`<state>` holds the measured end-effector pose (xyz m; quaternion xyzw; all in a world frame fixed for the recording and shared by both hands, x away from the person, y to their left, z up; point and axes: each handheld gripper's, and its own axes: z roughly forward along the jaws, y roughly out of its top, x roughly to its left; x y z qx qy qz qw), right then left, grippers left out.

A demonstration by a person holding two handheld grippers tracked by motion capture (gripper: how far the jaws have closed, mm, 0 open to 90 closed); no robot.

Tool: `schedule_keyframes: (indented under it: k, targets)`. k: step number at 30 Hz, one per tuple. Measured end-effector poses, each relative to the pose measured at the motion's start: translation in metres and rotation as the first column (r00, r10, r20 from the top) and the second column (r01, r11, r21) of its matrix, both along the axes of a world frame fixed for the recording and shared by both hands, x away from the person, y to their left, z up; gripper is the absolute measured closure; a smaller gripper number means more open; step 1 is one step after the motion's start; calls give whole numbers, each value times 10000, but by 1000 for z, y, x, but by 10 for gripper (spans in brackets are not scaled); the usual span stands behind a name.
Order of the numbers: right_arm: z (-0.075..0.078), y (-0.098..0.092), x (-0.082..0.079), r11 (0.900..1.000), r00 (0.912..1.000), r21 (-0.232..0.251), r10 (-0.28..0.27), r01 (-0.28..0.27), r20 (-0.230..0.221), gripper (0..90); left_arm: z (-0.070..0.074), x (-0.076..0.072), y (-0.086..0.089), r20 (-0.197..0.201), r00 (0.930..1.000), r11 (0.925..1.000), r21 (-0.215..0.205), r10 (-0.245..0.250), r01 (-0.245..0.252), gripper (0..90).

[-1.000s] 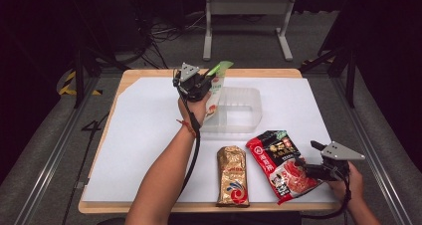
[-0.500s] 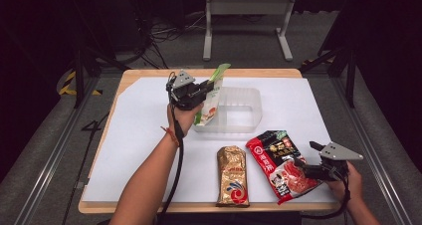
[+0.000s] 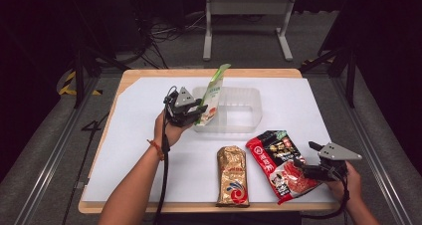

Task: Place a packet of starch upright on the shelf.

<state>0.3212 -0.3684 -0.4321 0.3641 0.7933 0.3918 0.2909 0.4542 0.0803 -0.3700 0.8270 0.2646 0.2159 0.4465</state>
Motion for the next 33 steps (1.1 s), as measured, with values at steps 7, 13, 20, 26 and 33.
schedule_keyframes:
  k: [7, 13, 20, 26, 33]
  targets:
    - [0, 0, 0, 10000, 10000, -5, -5, 5, 7, 200, -6, -13, 6, -337, 9990, 9987, 406, -299, 312, 683]
    - [0, 0, 0, 10000, 10000, 10, -16, 16, -6, 200, -17, -17, -1, -199, 9998, 9864, 1641, -60, 92, 696]
    - [0, 1, 1, 10000, 10000, 35, 5, -5, -21, 200, -19, -5, 0, -430, 9989, 9861, 1661, 178, -105, 816]
    - [0, 3, 0, 10000, 10000, 3, 27, -27, -20, 201, -18, 4, -7, -705, 9974, 9695, 2451, 121, 56, 889]
    - [0, 3, 0, 10000, 10000, 30, 28, -27, -28, 200, -24, 5, -26, -760, 9965, 9585, 2799, -338, 538, 889]
